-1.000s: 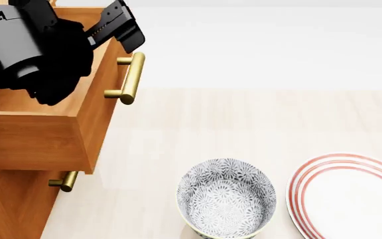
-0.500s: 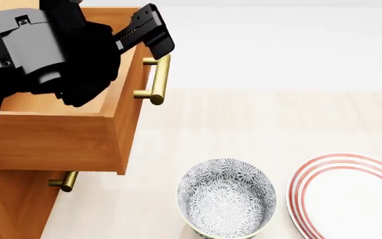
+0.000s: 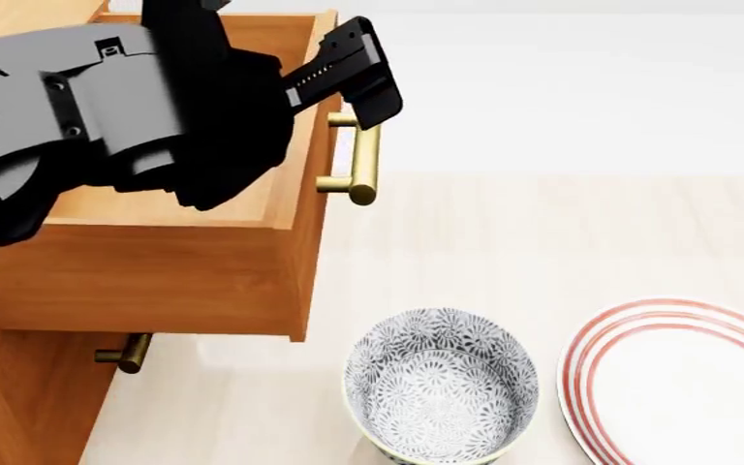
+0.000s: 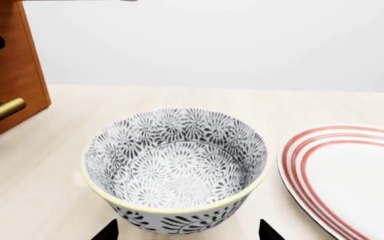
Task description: Open the top drawer of the cabinet.
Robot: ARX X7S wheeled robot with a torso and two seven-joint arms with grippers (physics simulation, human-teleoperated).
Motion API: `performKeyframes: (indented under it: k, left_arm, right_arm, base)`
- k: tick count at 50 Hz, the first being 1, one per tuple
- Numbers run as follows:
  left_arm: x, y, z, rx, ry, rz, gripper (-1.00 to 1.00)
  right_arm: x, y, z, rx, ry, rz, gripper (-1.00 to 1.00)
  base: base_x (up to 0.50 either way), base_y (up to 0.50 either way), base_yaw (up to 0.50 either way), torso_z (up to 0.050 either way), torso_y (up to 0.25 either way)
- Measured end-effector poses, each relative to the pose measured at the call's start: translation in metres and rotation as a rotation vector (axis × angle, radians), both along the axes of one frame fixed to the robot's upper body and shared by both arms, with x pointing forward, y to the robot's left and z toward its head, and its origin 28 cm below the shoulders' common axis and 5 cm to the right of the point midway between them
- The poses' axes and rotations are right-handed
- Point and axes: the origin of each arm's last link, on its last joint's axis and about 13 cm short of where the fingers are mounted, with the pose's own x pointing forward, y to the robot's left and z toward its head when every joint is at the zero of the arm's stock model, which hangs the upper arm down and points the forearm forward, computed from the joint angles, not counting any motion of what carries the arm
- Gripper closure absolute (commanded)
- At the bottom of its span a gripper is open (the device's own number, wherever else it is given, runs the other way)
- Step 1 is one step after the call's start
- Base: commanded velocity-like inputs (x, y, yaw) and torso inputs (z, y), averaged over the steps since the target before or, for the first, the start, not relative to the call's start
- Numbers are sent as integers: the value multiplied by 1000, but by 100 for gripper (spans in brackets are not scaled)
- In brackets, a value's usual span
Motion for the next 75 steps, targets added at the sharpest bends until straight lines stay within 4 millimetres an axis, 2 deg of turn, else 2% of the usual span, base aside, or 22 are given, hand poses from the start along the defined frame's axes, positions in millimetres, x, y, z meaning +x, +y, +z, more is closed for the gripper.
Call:
performKeyframes:
  k: [24, 33, 43, 60, 75]
  left_arm:
    - [-11, -12, -4, 142, -73, -22, -100]
    - [-26, -14, 10, 138, -197, -33, -100]
    - [-43, -9, 14, 148, -309, -43, -100]
    - [-89, 2, 3, 204, -483, -99, -100]
    - [-141, 15, -15, 296, -752, -111, -100]
  right_arm:
    - [0, -1, 0, 1, 2, 0, -100]
    - [0, 0, -1, -1, 9, 4, -100]
    - [-1, 0, -2, -3, 17, 7, -100]
    - [-1, 1, -3, -3, 25, 9, -100]
    - [-1, 1, -5, -5, 27, 8, -100]
  base:
    - [0, 0, 0, 0, 1]
    - [0, 0, 0, 0, 1]
    - [0, 0, 0, 0, 0]
    - [0, 0, 0, 0, 0]
    - [0, 0, 0, 0, 0]
